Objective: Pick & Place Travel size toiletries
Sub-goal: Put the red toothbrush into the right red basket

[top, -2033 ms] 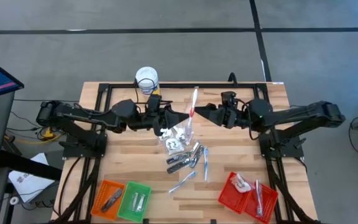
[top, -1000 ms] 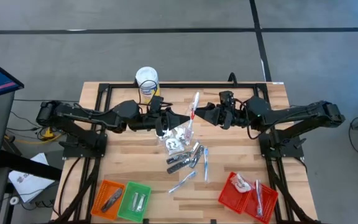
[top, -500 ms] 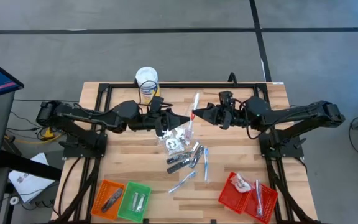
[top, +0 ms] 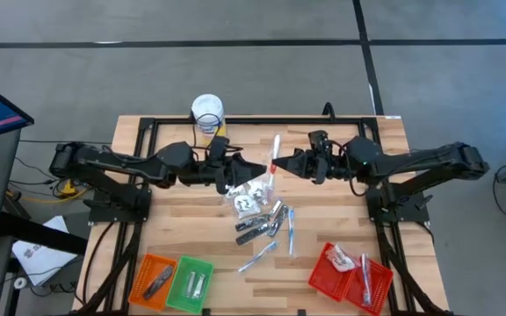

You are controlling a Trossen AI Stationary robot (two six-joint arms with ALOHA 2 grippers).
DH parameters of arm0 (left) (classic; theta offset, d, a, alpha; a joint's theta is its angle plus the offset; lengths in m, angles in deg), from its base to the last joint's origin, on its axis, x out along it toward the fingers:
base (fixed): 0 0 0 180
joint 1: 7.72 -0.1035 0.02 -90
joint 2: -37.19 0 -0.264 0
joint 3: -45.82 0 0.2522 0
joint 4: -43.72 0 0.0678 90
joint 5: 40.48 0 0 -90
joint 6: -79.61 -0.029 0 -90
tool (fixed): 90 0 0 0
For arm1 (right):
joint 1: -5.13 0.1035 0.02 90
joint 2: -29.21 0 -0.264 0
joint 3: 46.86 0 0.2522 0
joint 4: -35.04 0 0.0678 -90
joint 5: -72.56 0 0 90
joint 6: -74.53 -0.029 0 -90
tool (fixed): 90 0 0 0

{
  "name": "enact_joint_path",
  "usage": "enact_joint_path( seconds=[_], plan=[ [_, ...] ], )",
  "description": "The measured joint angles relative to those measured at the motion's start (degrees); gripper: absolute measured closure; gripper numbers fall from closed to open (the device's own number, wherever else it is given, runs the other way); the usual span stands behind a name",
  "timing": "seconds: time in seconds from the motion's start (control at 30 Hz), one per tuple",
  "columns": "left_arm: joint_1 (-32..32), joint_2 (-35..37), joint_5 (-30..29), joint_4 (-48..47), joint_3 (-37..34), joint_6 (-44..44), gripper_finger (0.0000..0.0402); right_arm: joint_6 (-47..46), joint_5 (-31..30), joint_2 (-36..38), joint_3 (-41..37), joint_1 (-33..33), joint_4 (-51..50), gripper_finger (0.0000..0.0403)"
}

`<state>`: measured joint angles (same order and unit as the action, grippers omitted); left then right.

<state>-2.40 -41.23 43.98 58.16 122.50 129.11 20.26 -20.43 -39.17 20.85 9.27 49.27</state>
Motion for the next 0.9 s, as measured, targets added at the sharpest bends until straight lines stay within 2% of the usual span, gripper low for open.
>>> enact_joint_path(
  seconds=[0.2,0.33,0.4,0.57,0.9],
  plan=[
    [0.04,1.84,-0.08,-0.69,0.08,-0.84,0.0176,-1.50,0.20,1.42,-0.01,0.33,-3.48,0.0400],
    [-0.18,3.55,-0.50,-5.61,0.09,-1.64,0.0140,-3.40,0.21,3.66,0.03,1.21,-8.39,0.0400],
    [-0.35,4.87,-0.63,-9.41,-0.11,-2.57,0.0135,-4.19,0.19,5.09,-0.01,1.97,-12.43,0.0401],
    [-0.37,5.56,-1.29,-11.59,-0.09,-4.10,0.0147,-6.29,-1.48,8.63,0.01,5.94,-21.38,0.0402],
    [-0.37,5.32,-1.60,-13.06,-0.02,-5.78,0.0183,-14.29,-16.27,13.76,-0.01,18.86,-39.70,0.0401]
  ],
)
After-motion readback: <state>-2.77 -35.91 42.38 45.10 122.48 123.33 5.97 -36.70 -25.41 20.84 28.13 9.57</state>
